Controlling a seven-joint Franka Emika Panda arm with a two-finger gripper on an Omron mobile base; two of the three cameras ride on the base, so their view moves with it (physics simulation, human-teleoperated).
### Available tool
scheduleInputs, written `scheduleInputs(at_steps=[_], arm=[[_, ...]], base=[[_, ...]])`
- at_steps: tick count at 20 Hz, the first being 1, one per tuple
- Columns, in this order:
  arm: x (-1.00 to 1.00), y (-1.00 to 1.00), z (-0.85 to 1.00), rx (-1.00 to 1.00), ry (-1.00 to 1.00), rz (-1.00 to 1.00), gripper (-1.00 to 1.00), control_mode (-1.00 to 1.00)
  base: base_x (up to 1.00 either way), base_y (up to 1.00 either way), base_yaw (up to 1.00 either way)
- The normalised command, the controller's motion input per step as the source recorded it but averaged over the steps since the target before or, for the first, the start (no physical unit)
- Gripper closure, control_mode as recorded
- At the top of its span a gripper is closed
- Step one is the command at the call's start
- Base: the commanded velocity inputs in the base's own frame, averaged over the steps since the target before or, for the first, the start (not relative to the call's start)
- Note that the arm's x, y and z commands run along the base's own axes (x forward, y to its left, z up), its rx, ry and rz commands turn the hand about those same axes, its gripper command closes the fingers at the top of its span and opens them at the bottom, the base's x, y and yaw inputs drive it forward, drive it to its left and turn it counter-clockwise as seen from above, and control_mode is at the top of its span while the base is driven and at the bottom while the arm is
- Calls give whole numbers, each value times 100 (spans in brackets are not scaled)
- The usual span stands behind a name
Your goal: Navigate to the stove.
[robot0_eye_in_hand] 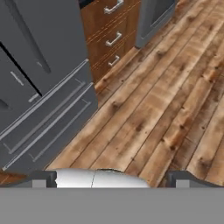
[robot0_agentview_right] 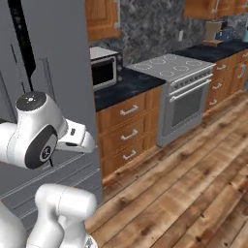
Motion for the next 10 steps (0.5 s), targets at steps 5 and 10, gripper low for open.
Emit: scheduleInputs(at_steps=[5, 10], arm=[[0, 0, 0, 0, 0, 0, -100, 100], [0, 0, 0, 0, 0, 0, -100, 100]], base=[[100, -99, 28], [100, -97, 42]])
